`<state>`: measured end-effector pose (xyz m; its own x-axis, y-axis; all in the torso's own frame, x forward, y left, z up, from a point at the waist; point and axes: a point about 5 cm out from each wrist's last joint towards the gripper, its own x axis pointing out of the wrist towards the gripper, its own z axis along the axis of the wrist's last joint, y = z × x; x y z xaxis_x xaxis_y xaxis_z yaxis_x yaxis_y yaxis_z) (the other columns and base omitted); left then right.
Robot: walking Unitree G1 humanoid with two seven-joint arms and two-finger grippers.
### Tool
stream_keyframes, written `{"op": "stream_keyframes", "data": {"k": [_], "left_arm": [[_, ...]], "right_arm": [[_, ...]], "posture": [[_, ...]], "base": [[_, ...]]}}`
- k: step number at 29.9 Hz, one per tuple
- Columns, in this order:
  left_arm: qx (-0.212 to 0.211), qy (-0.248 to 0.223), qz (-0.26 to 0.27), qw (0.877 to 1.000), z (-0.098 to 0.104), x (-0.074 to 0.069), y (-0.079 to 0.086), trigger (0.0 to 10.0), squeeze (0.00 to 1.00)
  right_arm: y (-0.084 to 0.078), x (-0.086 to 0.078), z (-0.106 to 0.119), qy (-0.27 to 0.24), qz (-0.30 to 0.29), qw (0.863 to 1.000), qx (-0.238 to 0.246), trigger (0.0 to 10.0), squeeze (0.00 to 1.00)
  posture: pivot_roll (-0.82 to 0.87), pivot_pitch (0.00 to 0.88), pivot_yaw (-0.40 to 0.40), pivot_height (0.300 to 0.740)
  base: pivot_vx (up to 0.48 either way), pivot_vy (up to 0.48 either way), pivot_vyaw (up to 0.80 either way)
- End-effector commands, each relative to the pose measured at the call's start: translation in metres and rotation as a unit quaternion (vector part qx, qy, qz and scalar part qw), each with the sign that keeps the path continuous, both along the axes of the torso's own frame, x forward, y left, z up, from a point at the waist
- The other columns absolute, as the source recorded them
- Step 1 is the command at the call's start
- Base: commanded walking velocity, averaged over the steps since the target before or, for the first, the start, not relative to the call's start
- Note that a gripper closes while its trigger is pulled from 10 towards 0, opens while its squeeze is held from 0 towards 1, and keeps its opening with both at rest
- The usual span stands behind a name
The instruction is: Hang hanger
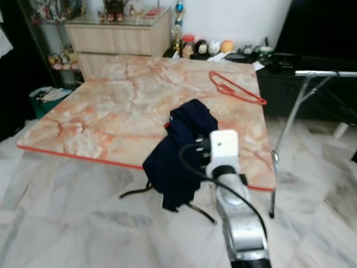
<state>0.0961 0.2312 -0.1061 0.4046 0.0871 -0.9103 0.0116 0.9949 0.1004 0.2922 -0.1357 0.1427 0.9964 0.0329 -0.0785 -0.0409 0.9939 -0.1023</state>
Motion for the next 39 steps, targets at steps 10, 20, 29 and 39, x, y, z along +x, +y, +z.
{"op": "stream_keyframes", "data": {"k": [10, 20, 29, 39], "left_arm": [[0.006, 0.0, -0.006, 1.0, 0.001, 0.0, 0.005, 10.0, 0.0], [0.009, -0.011, 0.003, 1.0, 0.003, 0.004, 0.006, 10.0, 0.0], [0.012, -0.015, -0.011, 1.0, 0.004, 0.01, 0.005, 10.0, 0.0], [0.013, -0.018, -0.016, 1.0, 0.004, 0.011, 0.004, 10.0, 0.0]], "right_arm": [[0.006, 0.001, 0.004, -0.007, 0.011, 1.0, 0.007, 10.0, 0.0], [0.007, 0.001, 0.003, -0.004, 0.012, 1.0, 0.007, 10.0, 0.0], [0.007, 0.002, 0.003, -0.002, 0.008, 1.0, 0.009, 10.0, 0.0], [0.009, 0.003, 0.003, 0.0, 0.011, 1.0, 0.007, 10.0, 0.0]], "posture": [[-0.02, 0.0, -0.038, 0.74], [-0.02, 0.0, -0.038, 0.74], [-0.02, 0.0, -0.04, 0.74], [-0.02, 0.0, -0.042, 0.74]], "base": [[-0.128, 0.0, 0.0], [0.0, 0.0, 0.0], [0.0, 0.0, 0.0], [0.0, -0.171, -0.34]]}}
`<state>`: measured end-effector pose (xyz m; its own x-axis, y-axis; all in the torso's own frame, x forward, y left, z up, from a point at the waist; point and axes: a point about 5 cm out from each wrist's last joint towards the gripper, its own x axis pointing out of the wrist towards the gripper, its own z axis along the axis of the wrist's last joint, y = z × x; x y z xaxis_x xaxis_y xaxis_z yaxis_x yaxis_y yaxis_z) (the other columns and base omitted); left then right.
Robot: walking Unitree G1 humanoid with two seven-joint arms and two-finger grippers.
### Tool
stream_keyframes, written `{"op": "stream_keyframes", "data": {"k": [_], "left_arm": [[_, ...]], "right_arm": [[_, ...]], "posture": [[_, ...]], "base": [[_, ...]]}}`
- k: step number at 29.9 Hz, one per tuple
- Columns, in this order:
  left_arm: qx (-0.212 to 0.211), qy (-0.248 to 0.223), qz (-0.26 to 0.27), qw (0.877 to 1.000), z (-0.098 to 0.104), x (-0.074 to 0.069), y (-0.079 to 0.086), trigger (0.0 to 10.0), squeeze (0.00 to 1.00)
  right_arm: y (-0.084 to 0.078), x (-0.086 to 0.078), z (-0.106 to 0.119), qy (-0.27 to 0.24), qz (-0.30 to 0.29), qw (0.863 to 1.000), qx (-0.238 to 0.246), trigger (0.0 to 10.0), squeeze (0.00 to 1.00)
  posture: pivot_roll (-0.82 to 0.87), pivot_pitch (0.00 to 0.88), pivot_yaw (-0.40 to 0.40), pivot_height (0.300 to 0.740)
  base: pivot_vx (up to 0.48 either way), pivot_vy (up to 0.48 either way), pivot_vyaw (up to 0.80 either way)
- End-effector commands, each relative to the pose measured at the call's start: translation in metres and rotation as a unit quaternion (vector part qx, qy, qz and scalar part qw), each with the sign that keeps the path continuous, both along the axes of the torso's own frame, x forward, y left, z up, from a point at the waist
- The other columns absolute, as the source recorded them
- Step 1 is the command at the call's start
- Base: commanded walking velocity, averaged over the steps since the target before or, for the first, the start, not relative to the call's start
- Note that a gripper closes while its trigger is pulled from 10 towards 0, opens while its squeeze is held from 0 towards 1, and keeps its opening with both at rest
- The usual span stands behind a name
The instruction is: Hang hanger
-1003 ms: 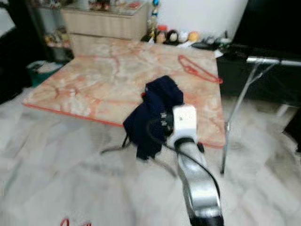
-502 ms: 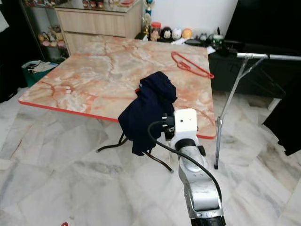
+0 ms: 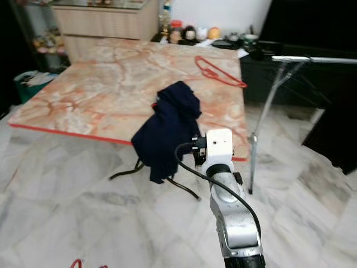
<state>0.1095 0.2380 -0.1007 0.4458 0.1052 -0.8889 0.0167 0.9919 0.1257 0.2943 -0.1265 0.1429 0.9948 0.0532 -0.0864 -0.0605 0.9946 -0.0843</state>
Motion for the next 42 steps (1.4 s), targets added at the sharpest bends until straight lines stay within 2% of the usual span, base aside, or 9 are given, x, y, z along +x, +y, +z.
{"op": "stream_keyframes", "data": {"k": [1, 6, 12, 28, 36, 38, 40, 41, 42], "left_arm": [[0.001, 0.004, -0.011, 1.0, -0.001, -0.004, -0.002, 10.0, 0.0], [0.0, 0.004, -0.009, 1.0, -0.002, -0.006, -0.002, 10.0, 0.0], [-0.001, 0.001, -0.012, 1.0, -0.002, -0.003, -0.005, 10.0, 0.0], [0.005, -0.008, -0.024, 1.0, 0.0, 0.0, -0.003, 10.0, 0.0], [0.036, -0.058, -0.056, 0.996, 0.014, 0.036, 0.005, 10.0, 0.0], [0.043, -0.065, -0.063, 0.995, 0.016, 0.04, 0.007, 10.0, 0.0], [0.058, -0.101, -0.085, 0.99, 0.027, 0.056, 0.014, 10.0, 0.0], [0.058, -0.101, -0.085, 0.99, 0.027, 0.056, 0.014, 10.0, 0.0], [0.065, -0.119, -0.095, 0.986, 0.033, 0.064, 0.016, 10.0, 0.0]], "right_arm": [[0.002, 0.001, 0.002, -0.002, 0.005, 1.0, -0.004, 10.0, 0.0], [0.003, 0.002, 0.001, 0.001, 0.007, 1.0, -0.005, 10.0, 0.0], [0.003, 0.002, 0.001, 0.001, 0.008, 1.0, -0.005, 10.0, 0.0], [0.002, 0.003, 0.0, 0.007, 0.003, 1.0, -0.002, 10.0, 0.0], [0.0, 0.004, -0.002, 0.013, 0.0, 1.0, -0.009, 10.0, 0.0], [0.0, 0.004, -0.003, 0.016, 0.001, 1.0, -0.011, 10.0, 0.0], [-0.001, 0.005, -0.006, 0.026, 0.004, 0.999, -0.022, 10.0, 0.0], [-0.001, 0.005, -0.006, 0.026, 0.004, 0.999, -0.022, 10.0, 0.0], [-0.002, 0.006, -0.007, 0.029, 0.006, 0.999, -0.026, 10.0, 0.0]], "posture": [[-0.02, 0.0, -0.042, 0.74], [-0.01, 0.0, -0.045, 0.74], [-0.01, 0.0, -0.045, 0.74], [-0.01, 0.0, -0.048, 0.74], [-0.01, 0.0, -0.049, 0.74], [-0.01, 0.0, -0.049, 0.74], [0.0, 0.0, -0.052, 0.74], [0.0, 0.0, -0.052, 0.74], [0.0, 0.0, -0.052, 0.74]], "base": [[0.0, -0.322, 0.0], [0.0, -0.322, 0.0], [0.0, -0.331, 0.0], [0.0, -0.48, 0.0], [0.0, -0.102, 0.0], [0.0, 0.0, 0.0], [0.0, 0.0, 0.0], [0.0, 0.0, 0.0], [0.0, 0.0, 0.0]]}}
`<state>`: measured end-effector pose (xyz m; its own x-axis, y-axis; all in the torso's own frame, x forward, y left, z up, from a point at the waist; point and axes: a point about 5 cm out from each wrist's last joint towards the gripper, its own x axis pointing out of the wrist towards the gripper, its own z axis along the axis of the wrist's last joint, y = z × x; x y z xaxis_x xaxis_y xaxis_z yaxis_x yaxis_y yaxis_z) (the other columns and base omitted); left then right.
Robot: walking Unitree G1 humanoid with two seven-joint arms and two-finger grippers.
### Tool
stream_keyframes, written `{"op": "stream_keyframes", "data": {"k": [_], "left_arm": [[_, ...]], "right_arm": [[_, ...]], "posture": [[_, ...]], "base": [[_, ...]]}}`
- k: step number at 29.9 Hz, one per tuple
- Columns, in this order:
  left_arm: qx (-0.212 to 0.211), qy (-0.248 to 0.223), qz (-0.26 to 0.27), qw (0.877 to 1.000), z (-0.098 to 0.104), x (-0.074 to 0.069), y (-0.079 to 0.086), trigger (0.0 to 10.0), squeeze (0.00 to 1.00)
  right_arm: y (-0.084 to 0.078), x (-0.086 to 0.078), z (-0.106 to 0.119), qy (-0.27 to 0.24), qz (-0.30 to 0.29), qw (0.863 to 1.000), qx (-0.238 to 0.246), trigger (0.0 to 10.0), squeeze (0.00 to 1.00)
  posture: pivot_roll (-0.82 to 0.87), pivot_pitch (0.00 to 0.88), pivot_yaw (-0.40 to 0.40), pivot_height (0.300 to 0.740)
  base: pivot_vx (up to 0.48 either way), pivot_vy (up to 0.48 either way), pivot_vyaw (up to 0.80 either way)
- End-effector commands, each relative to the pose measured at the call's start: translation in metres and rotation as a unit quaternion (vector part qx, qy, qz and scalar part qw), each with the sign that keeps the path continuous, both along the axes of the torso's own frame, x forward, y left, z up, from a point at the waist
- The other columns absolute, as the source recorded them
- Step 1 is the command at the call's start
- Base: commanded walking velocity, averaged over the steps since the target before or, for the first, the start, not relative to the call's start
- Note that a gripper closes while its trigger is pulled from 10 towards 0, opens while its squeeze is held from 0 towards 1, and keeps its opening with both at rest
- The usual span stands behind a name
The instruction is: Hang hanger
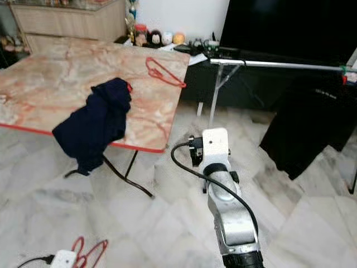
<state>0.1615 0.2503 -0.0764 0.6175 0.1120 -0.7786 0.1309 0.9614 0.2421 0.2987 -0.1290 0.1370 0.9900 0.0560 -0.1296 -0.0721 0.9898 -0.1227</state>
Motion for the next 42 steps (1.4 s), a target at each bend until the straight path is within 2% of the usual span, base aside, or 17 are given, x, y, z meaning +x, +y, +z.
{"op": "stream_keyframes", "data": {"k": [1, 7, 11, 13, 16, 18, 22, 23, 26, 27, 29, 30, 33, 35, 37, 39, 42], "left_arm": [[0.013, -0.033, -0.022, 0.999, 0.01, 0.015, 0.005, 10.0, 0.0], [0.019, -0.166, -0.1, 0.981, 0.053, 0.062, 0.01, 10.0, 0.0], [0.007, -0.193, -0.158, 0.968, 0.067, 0.074, 0.002, 10.0, 0.0], [-0.02, -0.19, -0.25, 0.949, 0.076, 0.078, -0.015, 10.0, 0.0], [-0.039, -0.176, -0.303, 0.936, 0.081, 0.077, -0.025, 10.0, 0.0], [-0.039, -0.176, -0.303, 0.936, 0.081, 0.077, -0.025, 10.0, 0.0], [-0.048, -0.129, -0.41, 0.901, 0.089, 0.076, -0.044, 10.0, 0.0], [-0.048, -0.129, -0.41, 0.901, 0.089, 0.076, -0.044, 10.0, 0.0], [-0.062, -0.131, -0.457, 0.877, 0.1, 0.081, -0.061, 10.0, 0.0], [-0.062, -0.131, -0.457, 0.877, 0.1, 0.081, -0.061, 10.0, 0.0], [-0.075, -0.131, -0.485, 0.861, 0.107, 0.084, -0.074, 10.0, 0.0], [-0.075, -0.131, -0.485, 0.861, 0.107, 0.084, -0.074, 10.0, 0.0], [-0.092, -0.119, -0.563, 0.813, 0.118, 0.084, -0.103, 10.0, 0.0], [-0.093, -0.12, -0.588, 0.794, 0.123, 0.087, -0.113, 10.0, 0.0], [-0.093, -0.12, -0.588, 0.794, 0.123, 0.087, -0.113, 10.0, 0.0], [-0.098, -0.122, -0.605, 0.78, 0.131, 0.089, -0.122, 10.0, 0.0], [-0.103, -0.122, -0.615, 0.772, 0.135, 0.088, -0.127, 10.0, 0.0]], "right_arm": [[0.0, 0.001, -0.001, 0.009, 0.002, 1.0, -0.007, 10.0, 0.0], [-0.011, 0.004, -0.013, 0.053, 0.062, 0.995, -0.065, 10.0, 0.0], [-0.015, 0.002, -0.021, 0.073, 0.127, 0.981, -0.129, 10.0, 0.0], [-0.02, -0.004, -0.031, 0.112, 0.195, 0.962, -0.153, 10.0, 0.0], [-0.025, -0.008, -0.035, 0.133, 0.231, 0.948, -0.173, 10.0, 0.0], [-0.025, -0.008, -0.035, 0.133, 0.231, 0.948, -0.173, 10.0, 0.0], [-0.037, -0.016, -0.038, 0.167, 0.314, 0.907, -0.224, 10.0, 0.0], [-0.037, -0.016, -0.038, 0.167, 0.314, 0.907, -0.224, 10.0, 0.0], [-0.033, -0.031, -0.041, 0.188, 0.421, 0.86, -0.219, 10.0, 0.0], [-0.033, -0.031, -0.041, 0.188, 0.421, 0.86, -0.219, 10.0, 0.0], [-0.03, -0.041, -0.043, 0.199, 0.478, 0.829, -0.214, 10.0, 0.0], [-0.03, -0.041, -0.043, 0.199, 0.478, 0.829, -0.214, 10.0, 0.0], [-0.021, -0.053, -0.047, 0.208, 0.567, 0.773, -0.193, 10.0, 0.0], [-0.019, -0.055, -0.048, 0.211, 0.584, 0.763, -0.181, 10.0, 0.0], [-0.019, -0.055, -0.048, 0.211, 0.584, 0.763, -0.181, 10.0, 0.0], [-0.018, -0.055, -0.05, 0.215, 0.596, 0.754, -0.174, 10.0, 0.0], [-0.019, -0.056, -0.051, 0.219, 0.606, 0.745, -0.172, 10.0, 0.0]], "posture": [[0.0, 0.0, -0.052, 0.74], [0.0, 0.0, -0.06, 0.74], [0.0, 0.0, -0.061, 0.74], [0.0, 0.0, -0.063, 0.74], [0.0, 0.0, -0.063, 0.74], [0.0, 0.0, -0.063, 0.74], [0.0, 0.0, -0.063, 0.74], [0.0, 0.0, -0.063, 0.74], [-0.01, 0.0, -0.062, 0.74], [-0.01, 0.0, -0.062, 0.74], [-0.01, 0.0, -0.063, 0.74], [-0.01, 0.0, -0.063, 0.74], [0.0, 0.0, -0.068, 0.74], [0.0, 0.0, -0.07, 0.74], [0.0, 0.0, -0.07, 0.74], [-0.01, 0.0, -0.067, 0.74], [-0.01, 0.0, -0.067, 0.74]], "base": [[0.0, 0.0, 0.0], [0.0, 0.0, 0.0], [0.0, 0.0, 0.0], [0.0, 0.0, 0.0], [0.0, 0.0, 0.0], [0.0, 0.0, 0.0], [0.0, 0.0, 0.0], [0.0, 0.0, 0.0], [0.0, 0.0, 0.0], [0.0, 0.0, 0.0], [0.0, 0.0, 0.0], [0.0, 0.0, 0.0], [0.0, 0.0, 0.0], [0.0, 0.0, 0.0], [0.0, 0.0, 0.0], [0.0, 0.0, 0.0], [0.0, 0.0, 0.0]]}}
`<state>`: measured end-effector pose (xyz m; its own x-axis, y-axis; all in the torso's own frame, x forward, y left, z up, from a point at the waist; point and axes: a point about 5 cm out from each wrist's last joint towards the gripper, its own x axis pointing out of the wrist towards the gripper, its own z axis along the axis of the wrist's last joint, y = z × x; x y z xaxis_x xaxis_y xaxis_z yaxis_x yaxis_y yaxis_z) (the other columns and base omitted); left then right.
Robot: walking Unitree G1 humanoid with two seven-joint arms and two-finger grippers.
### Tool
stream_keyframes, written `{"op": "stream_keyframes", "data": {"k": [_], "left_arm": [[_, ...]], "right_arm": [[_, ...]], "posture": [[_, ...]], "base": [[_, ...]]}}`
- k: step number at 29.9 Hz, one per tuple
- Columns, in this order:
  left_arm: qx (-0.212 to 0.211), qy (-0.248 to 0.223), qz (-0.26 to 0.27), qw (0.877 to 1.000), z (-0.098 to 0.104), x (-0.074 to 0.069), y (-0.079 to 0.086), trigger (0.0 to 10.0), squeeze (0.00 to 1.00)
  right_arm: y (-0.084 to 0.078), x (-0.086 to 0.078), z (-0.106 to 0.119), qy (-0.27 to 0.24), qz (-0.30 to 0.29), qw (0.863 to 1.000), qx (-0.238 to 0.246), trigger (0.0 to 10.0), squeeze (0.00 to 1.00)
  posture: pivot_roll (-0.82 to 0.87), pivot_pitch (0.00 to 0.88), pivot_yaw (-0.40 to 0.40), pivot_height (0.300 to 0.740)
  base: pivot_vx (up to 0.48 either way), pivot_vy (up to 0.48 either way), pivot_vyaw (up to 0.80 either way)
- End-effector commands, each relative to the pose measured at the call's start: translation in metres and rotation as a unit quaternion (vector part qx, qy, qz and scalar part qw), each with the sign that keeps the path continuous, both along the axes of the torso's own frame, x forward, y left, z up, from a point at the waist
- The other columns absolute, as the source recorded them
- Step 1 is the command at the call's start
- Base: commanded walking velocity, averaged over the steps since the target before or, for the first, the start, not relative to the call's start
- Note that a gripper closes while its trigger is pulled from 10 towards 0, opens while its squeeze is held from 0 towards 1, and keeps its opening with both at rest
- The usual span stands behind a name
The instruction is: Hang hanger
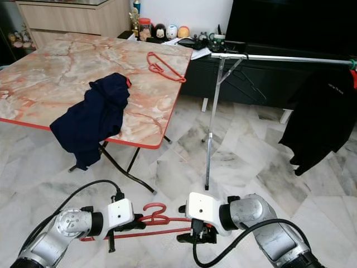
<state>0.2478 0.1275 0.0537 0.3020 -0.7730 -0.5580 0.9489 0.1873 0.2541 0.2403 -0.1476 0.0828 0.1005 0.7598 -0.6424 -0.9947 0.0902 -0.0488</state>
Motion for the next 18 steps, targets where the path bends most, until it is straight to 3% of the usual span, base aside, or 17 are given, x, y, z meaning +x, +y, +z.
{"op": "stream_keyframes", "data": {"k": [1, 18], "left_arm": [[-0.011, -0.003, -0.03, 0.999, 0.01, 0.0, -0.011, 10.0, 0.0], [-0.07, 0.025, -0.081, 0.994, 0.041, -0.001, -0.033, 10.0, 0.0]], "right_arm": [[-0.002, 0.001, 0.002, 0.005, 0.019, 1.0, 0.0, 10.0, 0.0], [-0.015, 0.007, 0.002, 0.017, 0.02, 0.999, 0.039, 10.0, 0.0]], "posture": [[0.0, 0.0, -0.07, 0.74], [-0.01, 0.0, -0.066, 0.74]], "base": [[0.0, 0.0, 0.0], [0.0, 0.0, 0.0]]}}
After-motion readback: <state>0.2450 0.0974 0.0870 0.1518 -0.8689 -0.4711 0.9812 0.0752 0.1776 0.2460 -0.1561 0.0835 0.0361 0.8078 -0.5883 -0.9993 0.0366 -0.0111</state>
